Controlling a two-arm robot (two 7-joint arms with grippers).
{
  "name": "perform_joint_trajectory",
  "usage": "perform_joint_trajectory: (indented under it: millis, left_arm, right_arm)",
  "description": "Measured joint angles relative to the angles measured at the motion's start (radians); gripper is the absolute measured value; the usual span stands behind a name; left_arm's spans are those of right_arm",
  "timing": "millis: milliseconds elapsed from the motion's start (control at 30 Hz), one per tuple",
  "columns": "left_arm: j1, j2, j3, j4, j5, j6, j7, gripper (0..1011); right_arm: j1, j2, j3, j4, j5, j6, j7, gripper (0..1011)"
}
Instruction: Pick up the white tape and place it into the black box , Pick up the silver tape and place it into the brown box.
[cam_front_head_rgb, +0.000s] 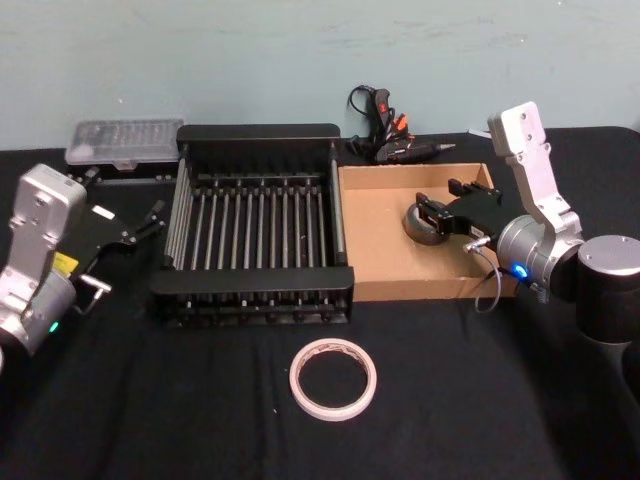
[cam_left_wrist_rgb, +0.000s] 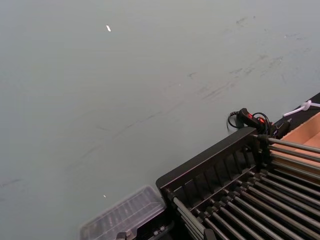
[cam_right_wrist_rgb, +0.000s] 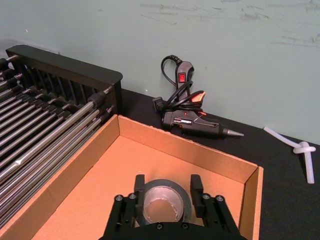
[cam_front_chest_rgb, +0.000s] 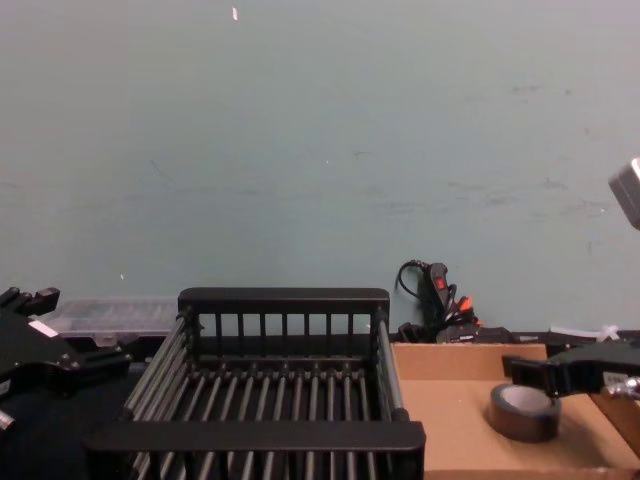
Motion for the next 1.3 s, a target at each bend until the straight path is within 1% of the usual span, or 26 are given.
perform_joint_trajectory:
  millis: [33, 67, 133, 167, 267, 300, 333, 367, 400, 433, 533, 1067, 1300]
  left_arm:
    - [0.0, 0.0, 0.0, 0.0, 0.0, 0.0, 0.0, 1001]
    - [0.0, 0.0, 0.0, 0.0, 0.0, 0.0, 0.0, 1001]
    - [0.0, 0.0, 0.0, 0.0, 0.0, 0.0, 0.0, 1002]
    - [0.0, 0.0, 0.0, 0.0, 0.0, 0.0, 0.0, 1001]
    - [0.0, 0.0, 0.0, 0.0, 0.0, 0.0, 0.0, 1001]
    - [0.0, 0.0, 0.0, 0.0, 0.0, 0.0, 0.0, 1001]
    - [0.0, 0.0, 0.0, 0.0, 0.0, 0.0, 0.0, 1001]
    - [0.0, 0.0, 0.0, 0.0, 0.0, 0.0, 0.0, 1001]
    - [0.0, 0.0, 0.0, 0.0, 0.0, 0.0, 0.0, 1001]
    - [0.0, 0.0, 0.0, 0.0, 0.0, 0.0, 0.0, 1001]
    - [0.0, 0.0, 0.0, 0.0, 0.0, 0.0, 0.0, 1001]
    - [0.0, 0.0, 0.0, 0.0, 0.0, 0.0, 0.0, 1001]
    - [0.0, 0.0, 0.0, 0.0, 0.0, 0.0, 0.0, 1001]
  right_arm:
    - [0.0, 0.0, 0.0, 0.0, 0.0, 0.0, 0.0, 574]
    - [0.0, 0.0, 0.0, 0.0, 0.0, 0.0, 0.0, 632]
    - [0.0, 0.0, 0.0, 0.0, 0.0, 0.0, 0.0, 674]
    - [0.0, 0.0, 0.0, 0.0, 0.0, 0.001, 0.0, 734]
    - [0.0, 0.0, 0.0, 0.0, 0.001, 0.001, 0.0, 791]
    - [0.0, 0.0, 0.0, 0.0, 0.001, 0.001, 0.0, 844]
    - [0.0, 0.0, 0.0, 0.0, 0.001, 0.001, 0.0, 875]
    - [0.0, 0.0, 0.0, 0.0, 0.001, 0.001, 0.0, 898]
    - [0.0, 0.0, 0.0, 0.0, 0.001, 0.001, 0.0, 898]
    - [0.0, 0.0, 0.0, 0.0, 0.001, 0.001, 0.0, 945]
    - [0.0, 0.0, 0.0, 0.0, 0.001, 0.001, 0.0, 1002]
    - [0.0, 0.0, 0.001, 0.0, 0.001, 0.001, 0.0, 1002]
    - [-0.019, 0.004, 0.021, -0.035, 0.006, -0.001, 0.019, 1002]
